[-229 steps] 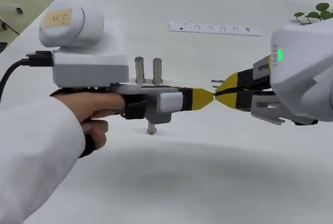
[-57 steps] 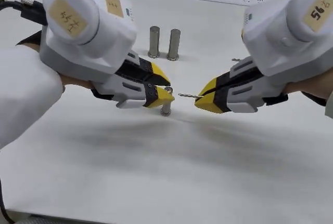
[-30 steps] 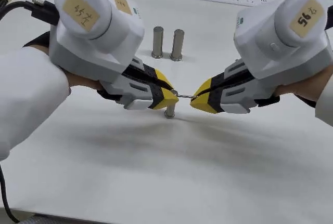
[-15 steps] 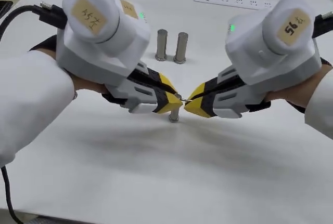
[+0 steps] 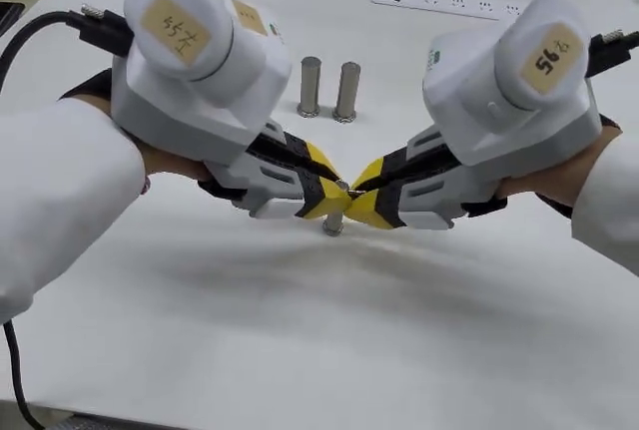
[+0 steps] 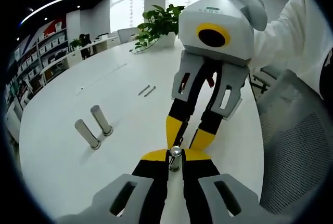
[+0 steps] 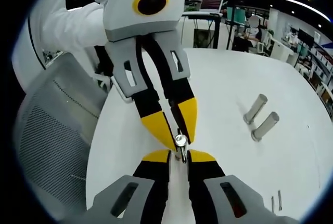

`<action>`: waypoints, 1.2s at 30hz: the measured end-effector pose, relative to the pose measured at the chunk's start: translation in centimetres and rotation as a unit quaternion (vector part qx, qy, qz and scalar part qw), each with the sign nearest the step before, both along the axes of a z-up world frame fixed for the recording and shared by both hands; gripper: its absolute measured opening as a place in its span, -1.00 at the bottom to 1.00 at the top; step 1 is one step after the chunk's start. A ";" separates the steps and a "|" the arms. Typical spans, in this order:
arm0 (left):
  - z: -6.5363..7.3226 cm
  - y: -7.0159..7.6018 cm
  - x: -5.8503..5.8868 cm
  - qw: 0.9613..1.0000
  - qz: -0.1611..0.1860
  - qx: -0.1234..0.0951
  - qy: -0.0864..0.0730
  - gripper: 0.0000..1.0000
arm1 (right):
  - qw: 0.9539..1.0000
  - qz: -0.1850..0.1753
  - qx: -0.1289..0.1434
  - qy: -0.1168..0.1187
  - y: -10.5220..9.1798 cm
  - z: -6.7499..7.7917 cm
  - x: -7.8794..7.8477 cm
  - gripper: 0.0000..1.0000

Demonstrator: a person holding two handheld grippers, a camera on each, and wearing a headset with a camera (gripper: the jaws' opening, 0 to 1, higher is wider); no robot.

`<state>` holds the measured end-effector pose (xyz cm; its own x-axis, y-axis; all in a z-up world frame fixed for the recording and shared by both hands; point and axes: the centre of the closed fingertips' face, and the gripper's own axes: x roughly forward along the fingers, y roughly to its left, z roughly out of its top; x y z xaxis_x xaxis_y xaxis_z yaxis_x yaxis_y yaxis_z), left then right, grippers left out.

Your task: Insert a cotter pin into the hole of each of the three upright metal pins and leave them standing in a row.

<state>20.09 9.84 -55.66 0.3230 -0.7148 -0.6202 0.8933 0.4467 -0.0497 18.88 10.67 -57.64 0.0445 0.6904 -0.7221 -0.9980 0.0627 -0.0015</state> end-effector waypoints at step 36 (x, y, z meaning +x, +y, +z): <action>0.0 -0.3 -0.2 1.000 -0.012 0.008 -0.008 -0.88 | 1.000 0.002 0.012 -0.001 -0.6 1.8 0.4 -1.00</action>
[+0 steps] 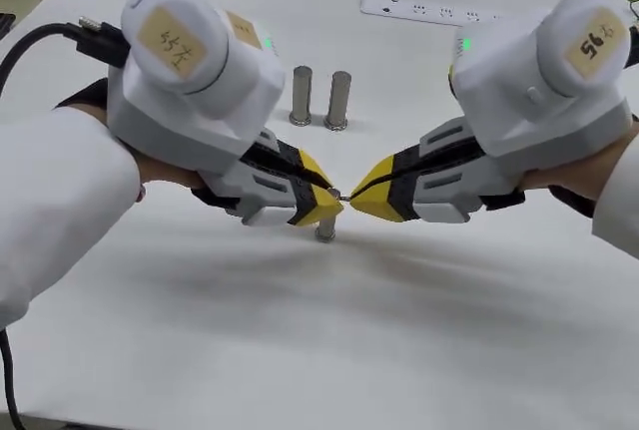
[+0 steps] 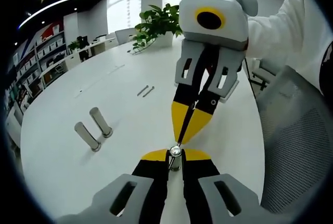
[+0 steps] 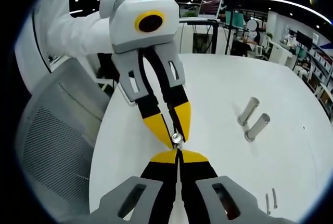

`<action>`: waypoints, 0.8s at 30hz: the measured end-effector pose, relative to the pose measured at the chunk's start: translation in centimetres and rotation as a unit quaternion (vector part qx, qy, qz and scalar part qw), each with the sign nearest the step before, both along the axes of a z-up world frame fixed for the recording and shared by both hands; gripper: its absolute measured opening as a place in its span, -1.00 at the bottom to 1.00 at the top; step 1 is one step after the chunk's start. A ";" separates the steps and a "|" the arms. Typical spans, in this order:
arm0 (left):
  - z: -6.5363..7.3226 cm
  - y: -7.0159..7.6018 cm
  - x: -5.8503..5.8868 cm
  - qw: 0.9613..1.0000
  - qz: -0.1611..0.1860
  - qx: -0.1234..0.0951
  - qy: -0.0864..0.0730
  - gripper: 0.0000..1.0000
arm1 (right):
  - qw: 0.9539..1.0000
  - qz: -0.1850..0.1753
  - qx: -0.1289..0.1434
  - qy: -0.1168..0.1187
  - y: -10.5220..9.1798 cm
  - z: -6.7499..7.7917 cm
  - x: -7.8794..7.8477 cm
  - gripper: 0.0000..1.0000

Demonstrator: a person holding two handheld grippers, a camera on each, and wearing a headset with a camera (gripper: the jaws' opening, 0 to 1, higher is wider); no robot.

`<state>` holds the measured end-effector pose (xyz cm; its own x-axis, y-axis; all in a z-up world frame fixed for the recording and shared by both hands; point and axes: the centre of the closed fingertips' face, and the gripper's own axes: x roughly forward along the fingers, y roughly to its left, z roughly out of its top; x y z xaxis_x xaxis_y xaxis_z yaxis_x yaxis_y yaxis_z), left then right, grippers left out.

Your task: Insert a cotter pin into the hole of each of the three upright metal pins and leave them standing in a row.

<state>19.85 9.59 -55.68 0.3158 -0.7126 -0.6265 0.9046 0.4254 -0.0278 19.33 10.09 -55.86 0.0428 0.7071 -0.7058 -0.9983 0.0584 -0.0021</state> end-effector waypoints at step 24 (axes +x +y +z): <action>0.3 1.1 0.1 0.999 0.000 -0.023 -0.030 -0.13 | 1.000 -0.012 -0.001 -0.004 -0.3 -0.1 0.2 -0.87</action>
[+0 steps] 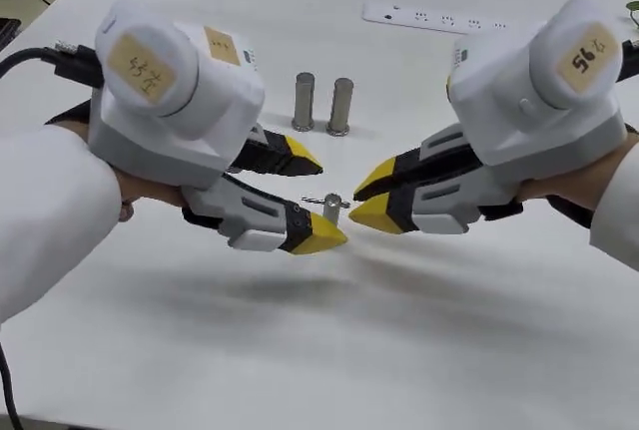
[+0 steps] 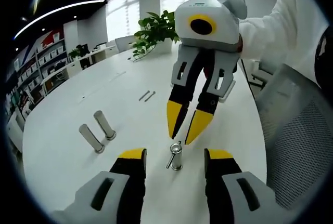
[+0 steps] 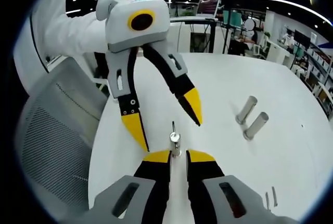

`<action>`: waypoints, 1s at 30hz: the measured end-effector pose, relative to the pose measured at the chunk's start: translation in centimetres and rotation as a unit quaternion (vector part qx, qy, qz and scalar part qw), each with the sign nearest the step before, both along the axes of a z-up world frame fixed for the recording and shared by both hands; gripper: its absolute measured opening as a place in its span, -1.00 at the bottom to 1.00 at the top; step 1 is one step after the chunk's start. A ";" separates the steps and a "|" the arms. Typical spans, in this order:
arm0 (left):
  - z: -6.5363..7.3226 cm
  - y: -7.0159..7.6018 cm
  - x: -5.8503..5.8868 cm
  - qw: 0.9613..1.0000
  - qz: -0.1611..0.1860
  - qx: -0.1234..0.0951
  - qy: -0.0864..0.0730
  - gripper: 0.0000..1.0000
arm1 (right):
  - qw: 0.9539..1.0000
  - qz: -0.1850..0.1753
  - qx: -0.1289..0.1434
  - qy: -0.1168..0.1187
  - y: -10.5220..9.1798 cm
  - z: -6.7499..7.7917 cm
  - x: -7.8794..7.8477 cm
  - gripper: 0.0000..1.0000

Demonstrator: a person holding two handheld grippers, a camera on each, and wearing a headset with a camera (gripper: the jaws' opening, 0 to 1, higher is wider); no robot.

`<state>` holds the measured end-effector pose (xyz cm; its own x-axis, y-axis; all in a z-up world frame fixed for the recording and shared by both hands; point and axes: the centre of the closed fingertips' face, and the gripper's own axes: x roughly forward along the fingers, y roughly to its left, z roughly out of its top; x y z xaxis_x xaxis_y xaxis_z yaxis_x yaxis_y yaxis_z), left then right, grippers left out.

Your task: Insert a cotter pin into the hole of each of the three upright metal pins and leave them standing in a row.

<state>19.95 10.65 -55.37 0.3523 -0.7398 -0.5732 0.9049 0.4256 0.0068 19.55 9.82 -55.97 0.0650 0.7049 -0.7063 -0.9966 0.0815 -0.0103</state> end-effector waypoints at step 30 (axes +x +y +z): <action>-1.8 1.1 -1.4 0.997 0.074 -0.028 0.024 0.97 | 1.000 0.003 0.013 0.004 2.1 -0.9 -0.2 -0.91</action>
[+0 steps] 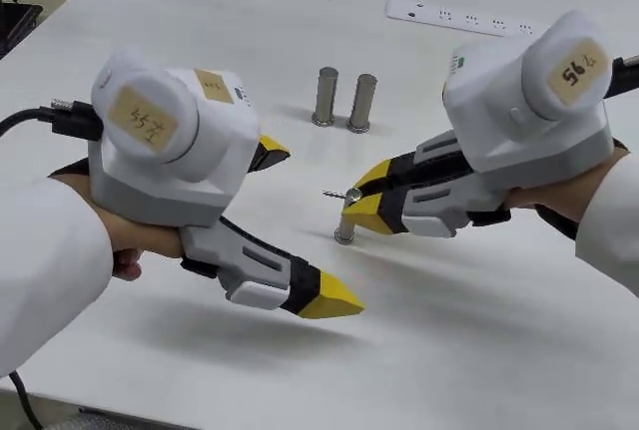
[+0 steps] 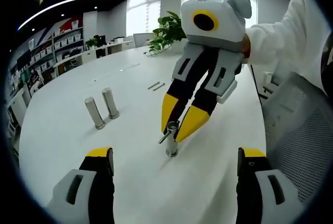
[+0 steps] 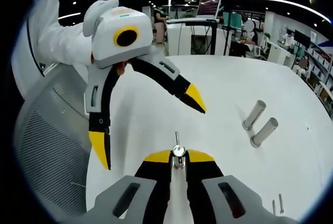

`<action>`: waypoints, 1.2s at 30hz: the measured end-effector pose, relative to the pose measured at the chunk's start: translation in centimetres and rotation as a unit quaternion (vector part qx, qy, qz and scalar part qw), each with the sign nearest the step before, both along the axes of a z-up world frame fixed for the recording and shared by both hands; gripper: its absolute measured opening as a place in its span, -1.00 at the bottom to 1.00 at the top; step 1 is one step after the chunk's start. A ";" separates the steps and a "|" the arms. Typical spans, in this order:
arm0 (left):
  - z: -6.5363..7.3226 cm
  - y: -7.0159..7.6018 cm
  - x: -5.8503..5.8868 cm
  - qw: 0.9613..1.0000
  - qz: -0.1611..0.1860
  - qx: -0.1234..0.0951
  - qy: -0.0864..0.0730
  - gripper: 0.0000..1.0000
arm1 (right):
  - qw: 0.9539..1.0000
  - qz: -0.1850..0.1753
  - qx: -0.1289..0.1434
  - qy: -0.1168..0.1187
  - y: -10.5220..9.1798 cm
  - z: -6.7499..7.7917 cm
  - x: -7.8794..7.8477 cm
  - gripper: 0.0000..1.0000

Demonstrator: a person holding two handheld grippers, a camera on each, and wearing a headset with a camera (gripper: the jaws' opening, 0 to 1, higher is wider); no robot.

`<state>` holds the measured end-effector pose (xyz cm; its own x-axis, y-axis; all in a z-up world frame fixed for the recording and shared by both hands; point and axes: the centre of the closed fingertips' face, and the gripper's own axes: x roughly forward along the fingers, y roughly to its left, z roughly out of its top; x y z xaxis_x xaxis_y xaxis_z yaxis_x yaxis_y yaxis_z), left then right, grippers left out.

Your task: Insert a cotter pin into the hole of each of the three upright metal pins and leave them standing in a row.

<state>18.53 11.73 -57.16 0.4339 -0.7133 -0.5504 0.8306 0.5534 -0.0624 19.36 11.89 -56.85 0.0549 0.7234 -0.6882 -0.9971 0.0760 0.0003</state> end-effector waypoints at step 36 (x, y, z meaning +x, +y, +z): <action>0.2 1.0 1.0 0.999 0.033 -0.009 0.006 0.97 | 1.000 -0.002 -0.010 -0.010 -2.4 0.5 3.9 -0.92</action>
